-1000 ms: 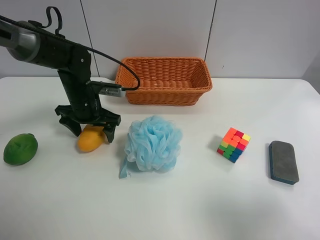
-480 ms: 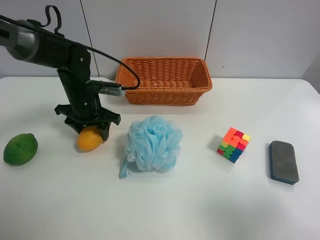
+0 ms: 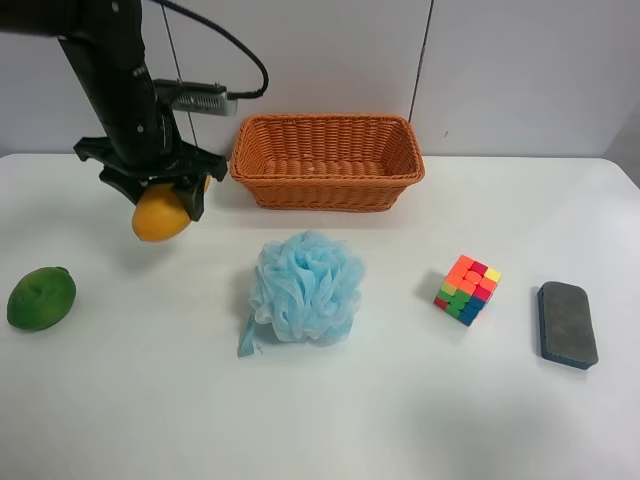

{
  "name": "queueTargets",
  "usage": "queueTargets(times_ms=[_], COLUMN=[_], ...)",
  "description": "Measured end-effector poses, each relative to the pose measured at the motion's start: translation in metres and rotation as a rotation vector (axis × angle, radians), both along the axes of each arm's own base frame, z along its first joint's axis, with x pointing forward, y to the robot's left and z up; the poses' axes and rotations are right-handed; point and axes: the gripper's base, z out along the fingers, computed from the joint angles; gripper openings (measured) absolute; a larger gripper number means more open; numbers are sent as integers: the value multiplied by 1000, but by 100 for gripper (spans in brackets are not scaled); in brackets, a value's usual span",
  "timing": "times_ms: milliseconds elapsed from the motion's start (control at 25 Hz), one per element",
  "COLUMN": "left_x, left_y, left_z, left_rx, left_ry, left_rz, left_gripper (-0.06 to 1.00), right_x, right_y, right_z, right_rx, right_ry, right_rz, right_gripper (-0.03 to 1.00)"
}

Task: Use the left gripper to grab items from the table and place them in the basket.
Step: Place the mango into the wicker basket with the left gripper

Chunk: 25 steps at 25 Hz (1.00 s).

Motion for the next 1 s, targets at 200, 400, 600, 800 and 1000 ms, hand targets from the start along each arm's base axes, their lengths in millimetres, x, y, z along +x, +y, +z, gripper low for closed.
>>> queueTargets(times_ms=[200,400,600,800,1000], left_x=[12,28,59,90,115], left_y=[-3,-11,-29,-48,-66], left_z=[48,88,97,82,57], left_rx=[-7,-61,-150,-239,-333], left_ry=[-42,-133,-197,-206,-243], left_rz=[13,32,36,27,-3], left_gripper=[60,60,60,60,60], right_x=[0,0,0,0,0], right_y=[0,0,0,0,0], right_z=[0,0,0,0,0], right_rx=[0,0,0,0,0], right_ry=[0,0,0,0,0], right_rz=[0,0,0,0,0], right_gripper=[99,99,99,99,99])
